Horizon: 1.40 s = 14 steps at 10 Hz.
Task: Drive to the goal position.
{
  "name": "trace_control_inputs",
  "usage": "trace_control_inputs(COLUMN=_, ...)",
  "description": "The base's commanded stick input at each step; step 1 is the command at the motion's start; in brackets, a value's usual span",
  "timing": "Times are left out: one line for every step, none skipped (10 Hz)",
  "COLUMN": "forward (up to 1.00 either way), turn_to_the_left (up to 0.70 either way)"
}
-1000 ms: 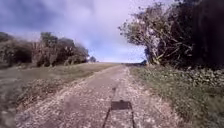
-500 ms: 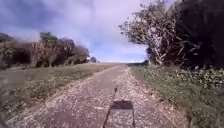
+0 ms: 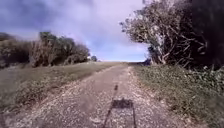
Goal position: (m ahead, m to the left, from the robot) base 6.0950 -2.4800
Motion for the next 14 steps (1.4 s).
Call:
trace_control_inputs(forward=0.7, turn_to_the_left=0.0)
trace_control_inputs(forward=0.7, turn_to_the_left=0.0)
trace_control_inputs(forward=0.7, turn_to_the_left=0.0)
trace_control_inputs(forward=0.7, turn_to_the_left=0.0)
trace_control_inputs(forward=0.7, turn_to_the_left=0.0)
trace_control_inputs(forward=0.7, turn_to_the_left=0.0)
trace_control_inputs(forward=0.7, turn_to_the_left=0.0)
trace_control_inputs(forward=0.7, turn_to_the_left=0.0)
trace_control_inputs(forward=0.7, turn_to_the_left=0.0)
trace_control_inputs(forward=0.7, turn_to_the_left=0.0)
trace_control_inputs(forward=0.7, turn_to_the_left=0.0)
trace_control_inputs(forward=0.7, turn_to_the_left=-0.04)
trace_control_inputs(forward=0.7, turn_to_the_left=-0.09)
trace_control_inputs(forward=0.7, turn_to_the_left=-0.14)
